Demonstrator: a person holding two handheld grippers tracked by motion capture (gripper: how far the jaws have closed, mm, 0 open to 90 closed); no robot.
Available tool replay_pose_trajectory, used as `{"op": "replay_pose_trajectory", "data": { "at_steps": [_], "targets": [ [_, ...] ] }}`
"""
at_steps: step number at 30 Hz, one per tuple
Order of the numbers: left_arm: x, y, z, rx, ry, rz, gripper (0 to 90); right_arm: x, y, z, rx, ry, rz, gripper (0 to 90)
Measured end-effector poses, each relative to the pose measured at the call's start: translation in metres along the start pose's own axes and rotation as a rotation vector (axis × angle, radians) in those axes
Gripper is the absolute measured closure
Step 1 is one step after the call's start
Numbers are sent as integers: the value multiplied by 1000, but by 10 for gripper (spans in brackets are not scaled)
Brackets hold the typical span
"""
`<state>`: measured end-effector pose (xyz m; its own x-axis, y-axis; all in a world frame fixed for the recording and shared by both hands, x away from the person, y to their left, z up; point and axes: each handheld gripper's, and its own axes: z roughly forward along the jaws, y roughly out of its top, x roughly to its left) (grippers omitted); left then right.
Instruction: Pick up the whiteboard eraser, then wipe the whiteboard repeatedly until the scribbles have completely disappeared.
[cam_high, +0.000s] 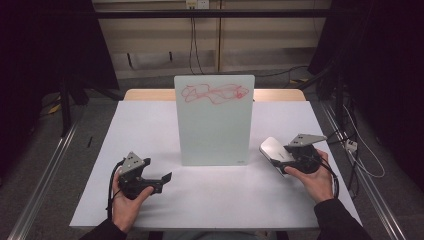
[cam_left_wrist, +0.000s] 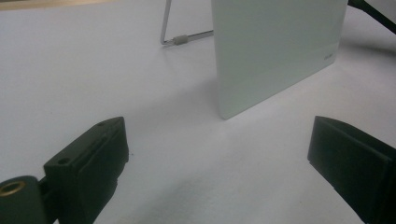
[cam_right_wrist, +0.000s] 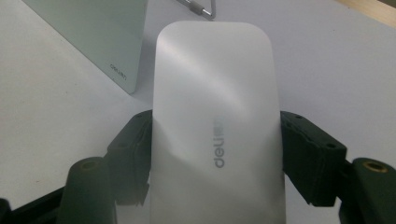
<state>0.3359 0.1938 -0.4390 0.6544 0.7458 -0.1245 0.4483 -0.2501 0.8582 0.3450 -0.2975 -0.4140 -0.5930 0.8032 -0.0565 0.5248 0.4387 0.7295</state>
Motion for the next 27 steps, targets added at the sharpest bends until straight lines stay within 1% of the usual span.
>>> {"op": "replay_pose_trajectory", "data": {
  "at_steps": [4,8,14,15,16,18,20,24,27],
  "targets": [
    [-1,0,-1,0,3,4,51,3,-3,-1,-20,-8,3,317],
    [-1,0,-1,1,1,0,51,7,-3,-4,-51,5,12,317],
    [-1,0,-2,4,6,2,51,9,-4,-6,-65,14,10,317],
    [-2,0,-1,1,1,-12,51,10,-4,-7,-72,14,10,317],
    [-1,-1,-2,5,0,-7,52,11,-4,-8,-79,15,12,318],
    [-1,-1,-3,5,3,-3,52,12,-3,-11,-98,4,3,317],
    [0,-1,-3,5,0,-5,53,13,-2,-12,-106,3,2,317],
    [2,-2,-2,2,-1,-27,53,15,1,-13,-127,-2,2,317],
    [2,-2,-2,4,-6,-23,53,17,1,-13,-141,-3,-1,317]
  ]
}}
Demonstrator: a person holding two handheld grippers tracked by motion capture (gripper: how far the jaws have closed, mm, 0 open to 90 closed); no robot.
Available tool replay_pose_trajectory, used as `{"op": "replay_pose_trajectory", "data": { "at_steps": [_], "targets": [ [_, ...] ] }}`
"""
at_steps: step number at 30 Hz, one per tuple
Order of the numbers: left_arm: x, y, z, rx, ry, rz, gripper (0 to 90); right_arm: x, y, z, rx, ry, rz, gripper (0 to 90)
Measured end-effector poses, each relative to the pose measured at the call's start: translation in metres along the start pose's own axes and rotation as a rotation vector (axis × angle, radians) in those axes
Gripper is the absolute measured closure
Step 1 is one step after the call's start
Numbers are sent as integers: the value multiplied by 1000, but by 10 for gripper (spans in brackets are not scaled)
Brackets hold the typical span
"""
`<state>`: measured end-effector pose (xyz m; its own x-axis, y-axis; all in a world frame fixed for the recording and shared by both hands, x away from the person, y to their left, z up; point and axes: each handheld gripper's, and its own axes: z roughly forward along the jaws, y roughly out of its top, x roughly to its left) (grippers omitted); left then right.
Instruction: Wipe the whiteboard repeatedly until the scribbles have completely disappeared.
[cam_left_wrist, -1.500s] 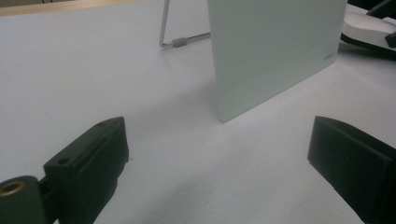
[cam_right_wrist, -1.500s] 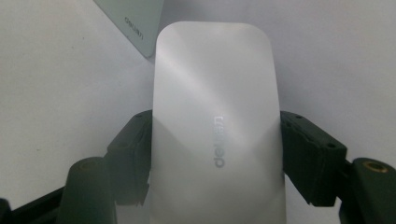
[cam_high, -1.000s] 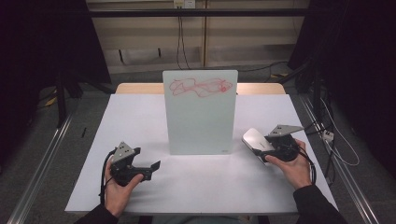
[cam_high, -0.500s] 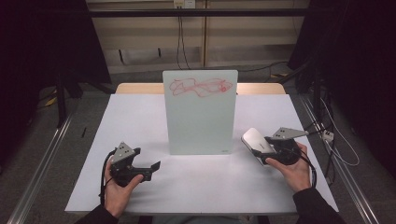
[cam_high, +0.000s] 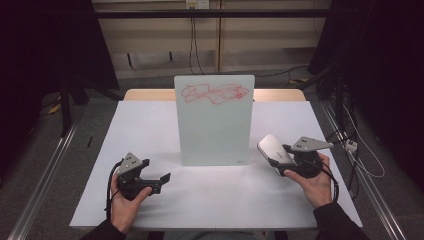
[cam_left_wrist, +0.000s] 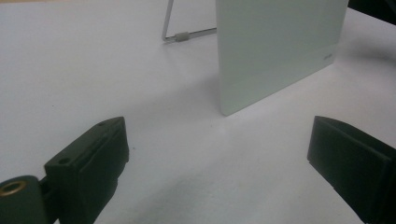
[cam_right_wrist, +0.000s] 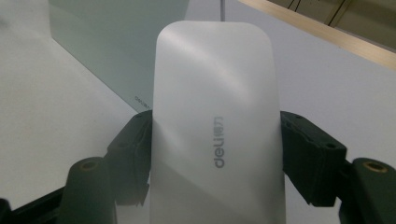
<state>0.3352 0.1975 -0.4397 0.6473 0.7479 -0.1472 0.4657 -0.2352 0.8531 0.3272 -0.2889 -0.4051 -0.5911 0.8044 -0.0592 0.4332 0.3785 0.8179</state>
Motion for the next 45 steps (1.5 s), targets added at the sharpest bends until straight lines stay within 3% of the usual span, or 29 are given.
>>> {"op": "replay_pose_trajectory", "data": {
  "at_steps": [6,13,16,24,33,45],
  "targets": [
    [-1,1,0,2,-5,8,53,7,1,-3,-20,2,-19,317],
    [-1,1,0,6,-2,10,53,17,11,-11,-110,-22,-70,317],
    [-2,1,0,5,3,9,53,25,19,-7,-136,-38,-111,317],
    [-1,1,0,7,-1,9,54,39,41,3,-174,-51,-163,317],
    [-2,1,0,5,-4,9,54,48,67,14,-220,-163,-254,317],
    [-1,1,0,5,-4,7,54,47,100,19,-295,-249,-285,317]
  ]
}}
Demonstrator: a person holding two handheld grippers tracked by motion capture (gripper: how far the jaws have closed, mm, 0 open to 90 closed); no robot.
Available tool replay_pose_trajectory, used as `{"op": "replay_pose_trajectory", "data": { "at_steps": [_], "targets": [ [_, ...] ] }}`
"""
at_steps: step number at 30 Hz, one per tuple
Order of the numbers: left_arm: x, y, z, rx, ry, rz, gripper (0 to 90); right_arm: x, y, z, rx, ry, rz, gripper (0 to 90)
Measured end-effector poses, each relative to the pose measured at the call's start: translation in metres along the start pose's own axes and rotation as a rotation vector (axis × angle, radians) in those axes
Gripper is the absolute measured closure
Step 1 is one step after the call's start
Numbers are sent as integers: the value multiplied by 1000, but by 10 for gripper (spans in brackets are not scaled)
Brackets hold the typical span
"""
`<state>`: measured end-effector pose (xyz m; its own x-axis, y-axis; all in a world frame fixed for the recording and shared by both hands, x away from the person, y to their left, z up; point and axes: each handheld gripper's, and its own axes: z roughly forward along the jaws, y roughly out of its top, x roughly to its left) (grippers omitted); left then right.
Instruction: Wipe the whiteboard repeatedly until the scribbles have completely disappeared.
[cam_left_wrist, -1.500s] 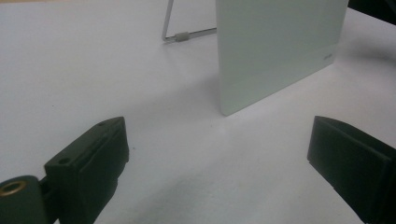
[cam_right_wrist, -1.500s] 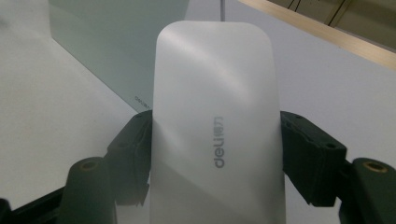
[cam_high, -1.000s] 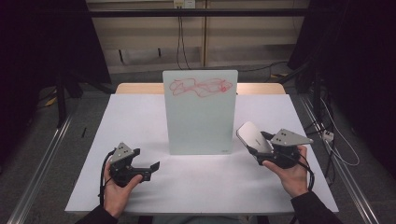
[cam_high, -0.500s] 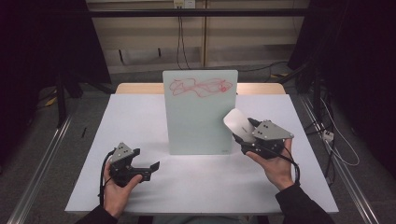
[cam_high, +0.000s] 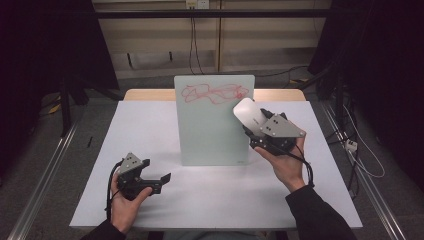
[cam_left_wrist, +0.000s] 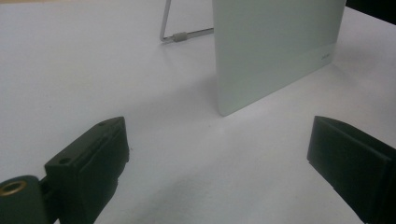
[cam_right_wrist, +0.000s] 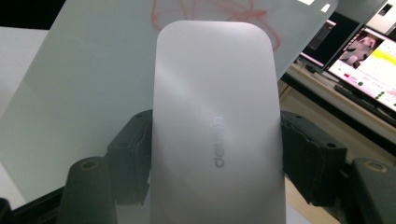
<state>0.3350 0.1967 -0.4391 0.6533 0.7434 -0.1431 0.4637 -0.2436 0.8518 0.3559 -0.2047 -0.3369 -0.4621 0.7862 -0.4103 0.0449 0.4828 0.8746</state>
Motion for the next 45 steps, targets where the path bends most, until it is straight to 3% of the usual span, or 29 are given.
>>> {"op": "replay_pose_trajectory", "data": {
  "at_steps": [6,12,22,28,33,45],
  "targets": [
    [0,0,0,3,-1,1,54,1,9,13,-19,-35,-46,317],
    [0,0,0,1,1,-1,54,1,15,22,-34,-65,-48,317],
    [0,0,0,1,0,0,54,8,16,27,-8,-72,-80,318],
    [0,0,0,1,0,0,54,8,22,29,-3,-126,-108,318],
    [0,0,0,1,0,1,54,6,28,31,-8,-145,-100,318],
    [0,0,0,5,-2,2,54,36,26,42,-1,-40,-108,319]
  ]
}}
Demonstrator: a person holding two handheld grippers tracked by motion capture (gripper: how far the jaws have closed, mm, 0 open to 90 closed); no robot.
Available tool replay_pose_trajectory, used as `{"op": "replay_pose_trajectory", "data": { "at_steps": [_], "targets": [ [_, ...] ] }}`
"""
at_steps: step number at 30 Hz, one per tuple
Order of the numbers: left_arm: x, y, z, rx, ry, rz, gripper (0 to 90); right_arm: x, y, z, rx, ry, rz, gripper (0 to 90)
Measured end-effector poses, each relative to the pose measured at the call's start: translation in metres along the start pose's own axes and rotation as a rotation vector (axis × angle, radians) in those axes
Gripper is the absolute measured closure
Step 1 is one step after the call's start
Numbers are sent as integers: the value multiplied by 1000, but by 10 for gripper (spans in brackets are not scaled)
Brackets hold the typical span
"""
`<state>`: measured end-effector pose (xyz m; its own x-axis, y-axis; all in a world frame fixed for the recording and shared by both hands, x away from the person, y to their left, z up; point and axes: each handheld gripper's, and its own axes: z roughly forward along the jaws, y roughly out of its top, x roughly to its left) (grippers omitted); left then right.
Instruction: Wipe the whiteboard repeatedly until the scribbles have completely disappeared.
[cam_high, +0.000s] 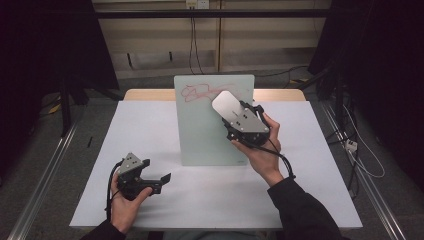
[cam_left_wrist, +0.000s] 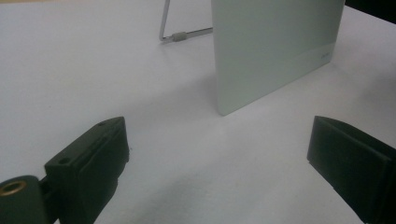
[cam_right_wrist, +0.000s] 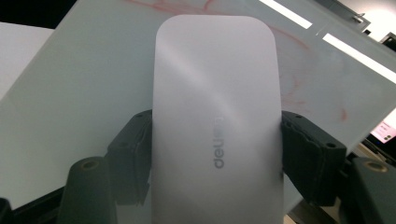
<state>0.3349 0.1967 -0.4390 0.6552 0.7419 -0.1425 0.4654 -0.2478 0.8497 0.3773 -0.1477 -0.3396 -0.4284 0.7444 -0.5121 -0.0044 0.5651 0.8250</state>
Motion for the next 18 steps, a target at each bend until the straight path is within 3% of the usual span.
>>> {"op": "replay_pose_trajectory", "data": {
  "at_steps": [3,12,15,18],
  "targets": [
    [0,0,0,-4,0,1,54,-3,1,-1,-1,3,11,319],
    [0,0,0,-3,0,0,54,-38,5,-10,7,-108,61,319],
    [0,0,0,-1,2,0,54,-38,4,-9,11,-112,69,319],
    [0,0,0,0,0,3,54,-29,5,-7,8,-77,92,319]
  ]
}}
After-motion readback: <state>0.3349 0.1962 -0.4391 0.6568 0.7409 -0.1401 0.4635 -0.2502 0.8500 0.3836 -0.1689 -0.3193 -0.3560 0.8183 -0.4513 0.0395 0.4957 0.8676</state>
